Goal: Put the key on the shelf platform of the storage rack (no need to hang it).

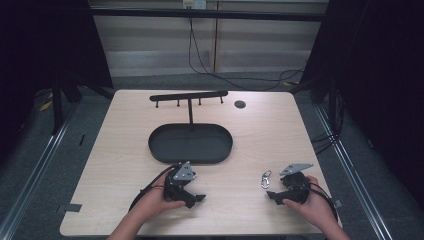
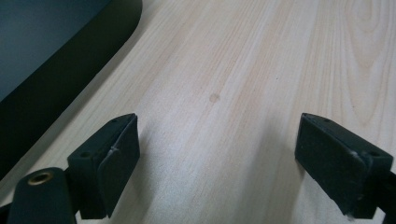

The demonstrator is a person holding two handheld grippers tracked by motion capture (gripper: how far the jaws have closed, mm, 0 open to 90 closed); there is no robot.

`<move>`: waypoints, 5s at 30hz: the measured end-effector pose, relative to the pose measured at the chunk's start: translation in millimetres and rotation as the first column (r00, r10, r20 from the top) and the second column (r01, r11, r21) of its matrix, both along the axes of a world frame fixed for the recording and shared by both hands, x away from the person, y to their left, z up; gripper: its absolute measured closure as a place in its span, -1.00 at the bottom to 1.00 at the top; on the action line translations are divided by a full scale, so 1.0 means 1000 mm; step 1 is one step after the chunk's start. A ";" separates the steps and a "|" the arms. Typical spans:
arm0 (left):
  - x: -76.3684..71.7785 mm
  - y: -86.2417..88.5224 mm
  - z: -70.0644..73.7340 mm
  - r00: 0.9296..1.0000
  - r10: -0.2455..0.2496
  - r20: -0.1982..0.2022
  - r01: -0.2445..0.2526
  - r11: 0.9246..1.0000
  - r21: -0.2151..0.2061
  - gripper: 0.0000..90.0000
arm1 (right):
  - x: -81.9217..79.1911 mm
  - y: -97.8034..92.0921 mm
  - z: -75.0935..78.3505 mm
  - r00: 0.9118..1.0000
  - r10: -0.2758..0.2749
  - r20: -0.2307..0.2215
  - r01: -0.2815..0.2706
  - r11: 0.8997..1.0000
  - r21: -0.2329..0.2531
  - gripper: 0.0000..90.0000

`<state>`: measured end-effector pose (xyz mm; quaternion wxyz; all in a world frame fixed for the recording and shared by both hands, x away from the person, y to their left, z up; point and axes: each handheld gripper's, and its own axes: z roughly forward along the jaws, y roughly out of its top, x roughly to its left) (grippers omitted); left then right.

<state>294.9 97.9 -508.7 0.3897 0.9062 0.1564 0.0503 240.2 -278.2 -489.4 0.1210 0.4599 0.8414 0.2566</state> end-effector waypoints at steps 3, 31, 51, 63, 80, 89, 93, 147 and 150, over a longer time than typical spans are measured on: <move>0.000 0.000 0.000 1.000 0.000 0.000 0.000 1.000 0.000 -0.70 | 0.002 0.001 0.002 1.000 -0.014 -0.022 0.013 1.000 -0.009 -0.41; 0.000 0.000 0.000 1.000 0.003 0.001 -0.003 1.000 -0.001 -0.70 | 0.053 0.048 0.020 0.959 -0.116 -0.257 0.072 0.982 -0.174 0.52; 0.000 0.000 0.000 1.000 0.003 0.001 -0.003 1.000 -0.001 -0.70 | 0.060 0.067 0.054 0.960 -0.024 -0.278 -0.013 0.991 -0.132 0.53; 0.000 0.000 0.000 1.000 0.002 0.001 -0.002 1.000 0.000 -0.70 | 0.068 0.082 0.077 0.970 0.016 -0.243 -0.054 0.987 -0.148 0.53; 0.000 0.000 0.000 1.000 0.003 0.000 -0.003 1.000 0.000 -0.70 | 0.081 0.093 0.100 0.977 0.032 -0.212 -0.055 0.993 -0.105 0.53; 0.000 0.000 0.000 1.000 0.002 0.004 -0.002 1.000 0.001 -0.70 | 0.088 0.098 0.108 0.978 0.036 -0.207 -0.060 0.992 -0.112 0.52; 0.000 0.000 0.000 1.000 0.002 0.004 -0.002 1.000 0.001 -0.70 | 0.091 0.101 0.110 0.977 0.041 -0.211 -0.067 0.991 -0.117 0.53; 0.000 0.000 0.000 1.000 0.002 0.000 -0.002 1.000 0.001 -0.70 | 0.133 0.145 0.136 0.973 0.064 -0.223 -0.097 0.985 -0.141 0.52; 0.000 0.000 0.000 1.000 0.002 0.000 -0.002 1.000 0.001 -0.70 | 0.134 0.146 0.137 0.973 0.063 -0.221 -0.096 0.985 -0.140 0.52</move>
